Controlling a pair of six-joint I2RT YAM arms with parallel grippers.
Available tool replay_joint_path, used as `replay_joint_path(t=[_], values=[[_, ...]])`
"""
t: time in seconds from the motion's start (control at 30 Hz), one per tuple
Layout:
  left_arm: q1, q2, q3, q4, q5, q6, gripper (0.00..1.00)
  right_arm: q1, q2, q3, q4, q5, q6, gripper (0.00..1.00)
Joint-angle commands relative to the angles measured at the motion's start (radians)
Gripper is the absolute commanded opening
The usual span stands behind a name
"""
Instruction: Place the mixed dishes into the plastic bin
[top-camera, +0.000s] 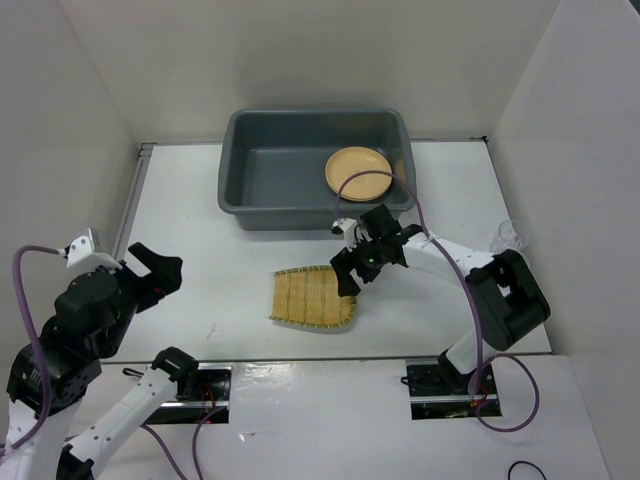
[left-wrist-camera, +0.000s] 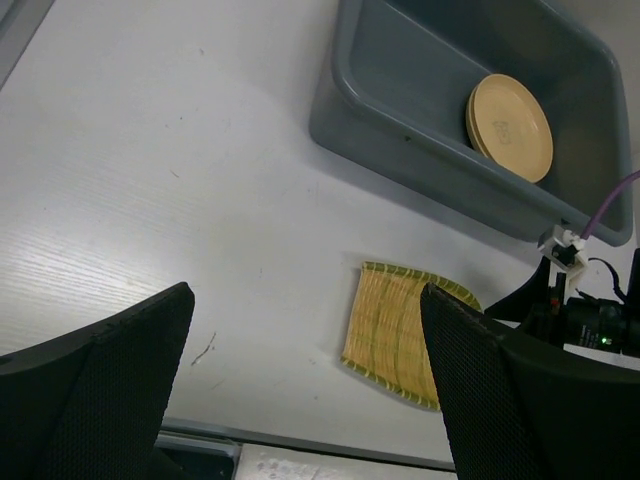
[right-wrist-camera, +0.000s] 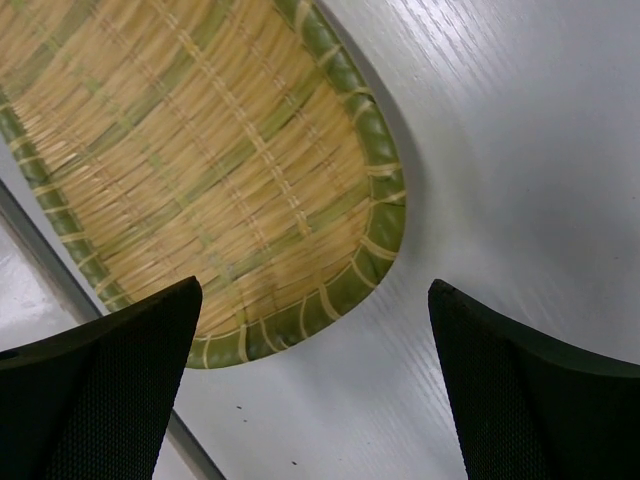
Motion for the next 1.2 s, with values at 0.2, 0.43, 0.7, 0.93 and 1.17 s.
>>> replay_joint_path(t=[0.2, 0.43, 0.7, 0.93, 1.17], values=[[0.003, 0.028, 0.014, 0.014, -0.004, 0.03, 1.0, -0.007, 0.045, 0.016, 0.081, -0.004, -0.019, 0.98], [0.003, 0.006, 0.014, 0.014, -0.014, 0.02, 1.0, -0.007, 0.074, 0.016, 0.081, -0.062, -0.074, 0.89], [0.003, 0.006, 0.014, 0.005, -0.014, 0.02, 1.0, -0.007, 0.065, 0.016, 0.05, -0.105, -0.139, 0.85], [0.003, 0.016, 0.024, -0.007, -0.004, 0.029, 1.0, -0.007, 0.076, 0.016, 0.05, -0.138, -0.157, 0.44], [0.003, 0.016, 0.044, -0.099, -0.004, 0.02, 1.0, -0.007, 0.038, 0.025, 0.019, -0.138, -0.177, 0.0]])
